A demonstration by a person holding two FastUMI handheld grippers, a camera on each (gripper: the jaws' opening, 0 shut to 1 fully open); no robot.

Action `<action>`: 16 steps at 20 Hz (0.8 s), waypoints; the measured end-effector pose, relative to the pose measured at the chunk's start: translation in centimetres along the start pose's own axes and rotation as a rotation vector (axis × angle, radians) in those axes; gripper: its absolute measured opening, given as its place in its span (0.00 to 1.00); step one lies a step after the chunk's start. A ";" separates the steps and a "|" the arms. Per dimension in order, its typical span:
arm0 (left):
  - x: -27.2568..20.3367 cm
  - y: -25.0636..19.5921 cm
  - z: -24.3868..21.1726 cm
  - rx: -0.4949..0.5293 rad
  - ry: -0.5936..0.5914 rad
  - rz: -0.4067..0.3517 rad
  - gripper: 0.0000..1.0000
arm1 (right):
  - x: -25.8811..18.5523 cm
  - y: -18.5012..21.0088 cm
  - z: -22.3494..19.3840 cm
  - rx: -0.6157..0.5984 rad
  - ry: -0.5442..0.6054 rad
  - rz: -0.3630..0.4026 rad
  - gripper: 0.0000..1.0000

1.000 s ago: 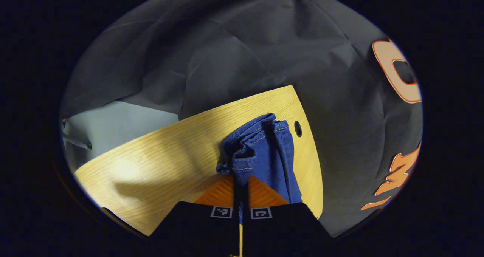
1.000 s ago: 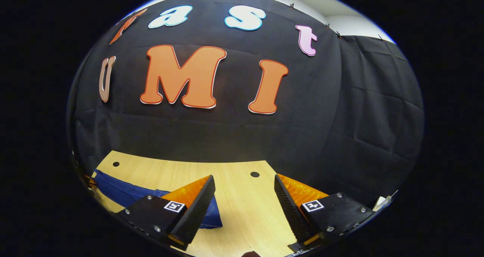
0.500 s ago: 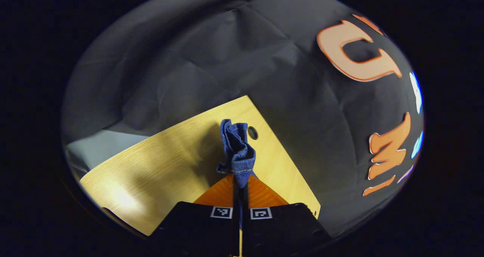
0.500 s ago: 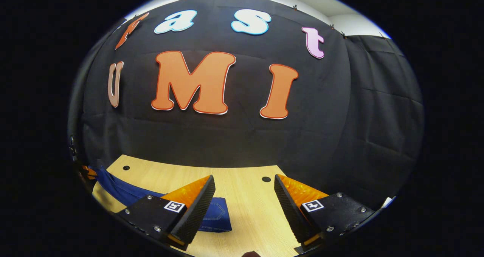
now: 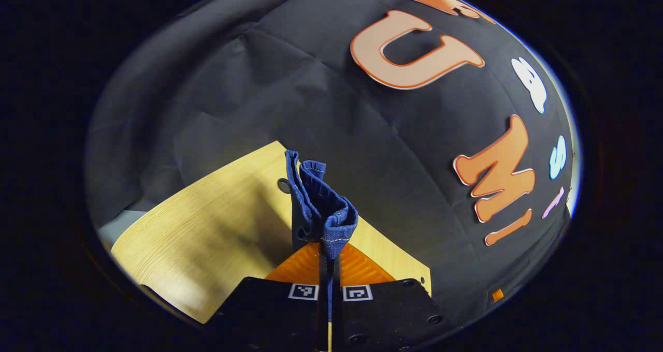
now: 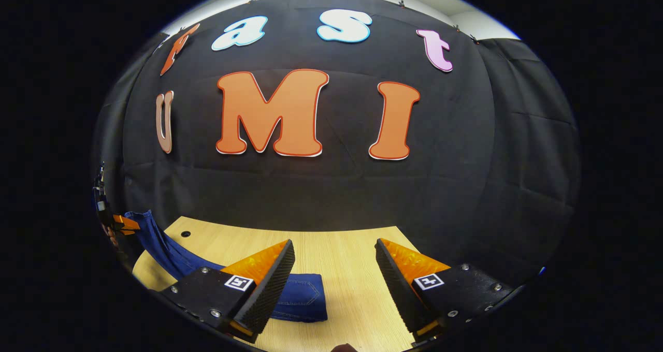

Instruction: Grasp the waist and the cuffs of the jeans and fold them to make the two legs overlap; first hold the waist and fold one-third of the jeans toward the cuffs, then hold the cuffs and fold the remaining one-third in the same direction to finish folding.

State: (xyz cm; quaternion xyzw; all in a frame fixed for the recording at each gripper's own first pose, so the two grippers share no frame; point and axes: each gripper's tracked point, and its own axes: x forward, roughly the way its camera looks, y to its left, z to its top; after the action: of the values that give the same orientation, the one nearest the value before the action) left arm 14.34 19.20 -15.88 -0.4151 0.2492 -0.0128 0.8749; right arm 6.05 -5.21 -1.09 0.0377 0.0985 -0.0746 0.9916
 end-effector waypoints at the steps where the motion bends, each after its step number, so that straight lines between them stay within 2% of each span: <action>1: 0.1 -1.7 -0.1 0.017 0.004 -0.020 0.03 | 0.3 -0.4 -0.1 0.013 0.002 0.005 0.97; 6: 0.3 -9.5 -1.0 0.094 0.005 -0.093 0.03 | 1.1 -1.9 -0.1 0.050 -0.005 0.019 0.97; 16: 1.8 -20.2 -4.8 0.190 0.082 -0.189 0.03 | 2.0 -4.2 -1.4 0.086 0.014 0.058 0.97</action>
State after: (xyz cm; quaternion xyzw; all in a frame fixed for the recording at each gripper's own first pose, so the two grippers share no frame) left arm 17.45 2.11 -4.38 -0.3510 0.2422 -0.1354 0.8943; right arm 7.05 -9.54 -3.07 0.0839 0.1011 -0.0499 0.9901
